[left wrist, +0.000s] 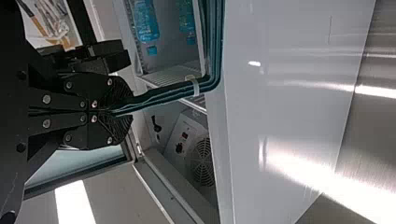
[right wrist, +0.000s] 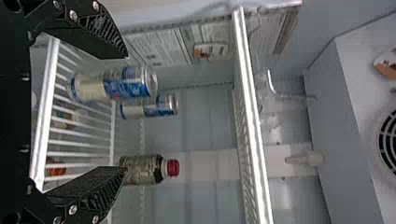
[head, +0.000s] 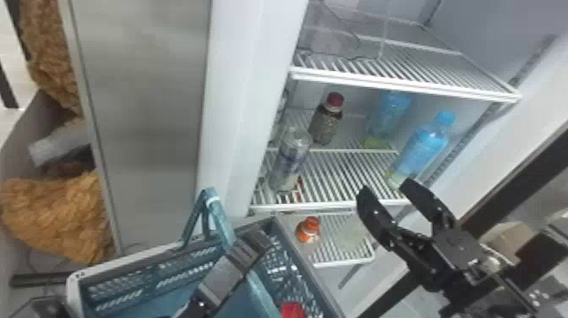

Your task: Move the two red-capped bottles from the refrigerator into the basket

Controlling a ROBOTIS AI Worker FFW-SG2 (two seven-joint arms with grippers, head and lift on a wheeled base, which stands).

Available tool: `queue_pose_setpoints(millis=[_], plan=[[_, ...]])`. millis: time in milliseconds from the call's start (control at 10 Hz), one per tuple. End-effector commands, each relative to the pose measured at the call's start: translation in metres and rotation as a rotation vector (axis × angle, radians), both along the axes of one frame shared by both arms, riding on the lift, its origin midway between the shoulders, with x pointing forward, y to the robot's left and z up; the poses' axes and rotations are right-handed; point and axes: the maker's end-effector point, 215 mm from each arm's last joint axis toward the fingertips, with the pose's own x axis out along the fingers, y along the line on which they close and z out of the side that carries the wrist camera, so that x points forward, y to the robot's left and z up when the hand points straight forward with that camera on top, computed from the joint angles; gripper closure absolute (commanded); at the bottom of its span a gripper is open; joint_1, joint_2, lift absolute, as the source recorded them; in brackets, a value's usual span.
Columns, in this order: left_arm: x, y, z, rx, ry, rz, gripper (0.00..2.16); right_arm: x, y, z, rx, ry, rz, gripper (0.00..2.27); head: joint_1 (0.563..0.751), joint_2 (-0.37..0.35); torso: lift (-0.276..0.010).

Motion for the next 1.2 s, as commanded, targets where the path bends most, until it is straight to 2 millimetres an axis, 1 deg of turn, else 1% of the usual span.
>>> queue_pose_setpoints(millis=[0,200,500,800,1000,1100], plan=[[0.0,0.0,0.001,0.001,-0.003,-0.001,1.2,0.008,-0.013,-0.005,0.007,-0.017,-0.032,0.16,0.695,-0.35,0.0],[0.001,0.0,0.002,-0.002,-0.006,0.0,1.2,0.016,-0.025,-0.008,0.011,-0.032,-0.068,0.16,0.695,-0.35,0.0],[0.002,-0.001,0.004,-0.002,-0.013,-0.003,1.2,0.034,-0.046,-0.015,0.018,-0.045,-0.124,0.16,0.695,-0.35,0.0],[0.002,-0.004,0.004,0.001,-0.02,-0.014,1.2,0.056,-0.068,-0.028,0.025,-0.056,-0.189,0.16,0.695,-0.35,0.0],[0.003,-0.006,0.006,0.001,-0.025,-0.018,1.2,0.076,-0.072,-0.043,0.059,-0.051,-0.218,0.16,0.695,-0.35,0.0],[0.002,-0.007,0.006,-0.001,-0.027,-0.023,1.2,0.086,-0.07,-0.047,0.071,-0.054,-0.22,0.16,0.695,-0.35,0.0]])
